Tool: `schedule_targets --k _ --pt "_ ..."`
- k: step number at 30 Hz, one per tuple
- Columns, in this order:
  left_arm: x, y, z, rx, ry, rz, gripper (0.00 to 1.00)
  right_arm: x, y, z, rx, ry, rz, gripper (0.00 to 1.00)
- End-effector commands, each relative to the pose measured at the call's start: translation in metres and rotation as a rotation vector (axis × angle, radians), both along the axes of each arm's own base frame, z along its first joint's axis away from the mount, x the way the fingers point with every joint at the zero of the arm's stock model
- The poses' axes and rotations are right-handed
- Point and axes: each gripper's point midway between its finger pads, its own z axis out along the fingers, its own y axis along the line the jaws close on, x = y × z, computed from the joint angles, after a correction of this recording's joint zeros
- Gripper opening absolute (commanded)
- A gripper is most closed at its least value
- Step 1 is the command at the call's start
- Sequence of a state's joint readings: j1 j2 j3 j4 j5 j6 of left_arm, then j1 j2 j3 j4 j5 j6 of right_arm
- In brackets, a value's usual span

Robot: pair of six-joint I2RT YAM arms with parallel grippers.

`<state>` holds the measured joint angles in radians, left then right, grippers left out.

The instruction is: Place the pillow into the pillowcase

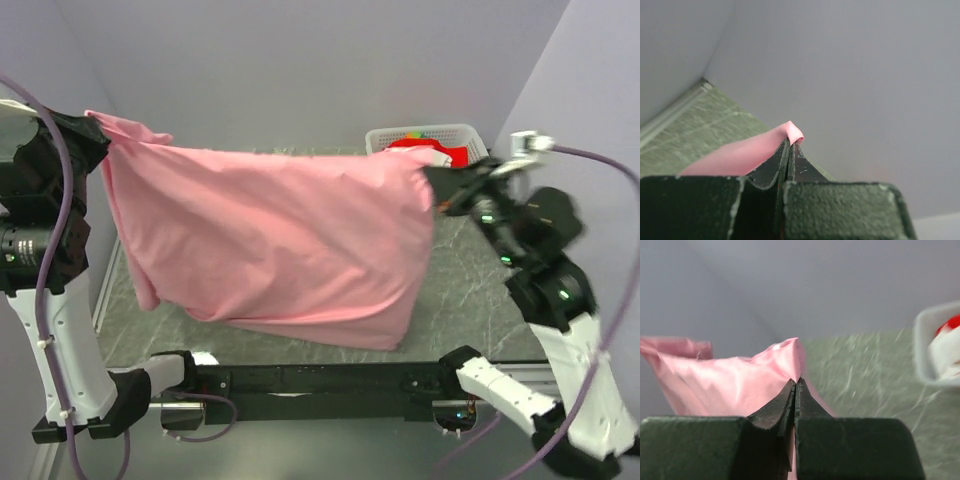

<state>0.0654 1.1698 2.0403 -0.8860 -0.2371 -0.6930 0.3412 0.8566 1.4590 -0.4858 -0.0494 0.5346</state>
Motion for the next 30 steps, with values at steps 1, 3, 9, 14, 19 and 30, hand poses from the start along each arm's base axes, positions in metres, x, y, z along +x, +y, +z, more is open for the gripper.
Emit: schedule_targets --k 1,3,9,14,19,30 --pt "-0.028 0.028 0.069 0.036 -0.199 0.159 0.01 0.012 0.063 -0.064 -0.042 0.128 0.092 0.0" --pt "0.005 0.015 0.058 0.011 -0.162 0.072 0.01 0.002 0.063 -0.07 -0.085 0.14 0.076 0.0" --pt "0.027 -0.033 0.024 -0.066 -0.187 -0.185 0.01 -0.021 -0.076 -0.018 -0.123 0.048 -0.391 0.0" --pt "0.008 -0.043 0.032 -0.036 -0.224 -0.201 0.01 -0.02 -0.078 0.015 -0.075 0.012 -0.356 0.0" --pt "-0.002 -0.01 0.042 0.034 -0.165 -0.031 0.01 0.001 -0.021 -0.021 -0.029 0.07 -0.138 0.0" --pt "-0.028 -0.023 0.067 0.081 -0.209 -0.108 0.01 -0.033 -0.075 -0.018 -0.088 0.066 -0.371 0.0"
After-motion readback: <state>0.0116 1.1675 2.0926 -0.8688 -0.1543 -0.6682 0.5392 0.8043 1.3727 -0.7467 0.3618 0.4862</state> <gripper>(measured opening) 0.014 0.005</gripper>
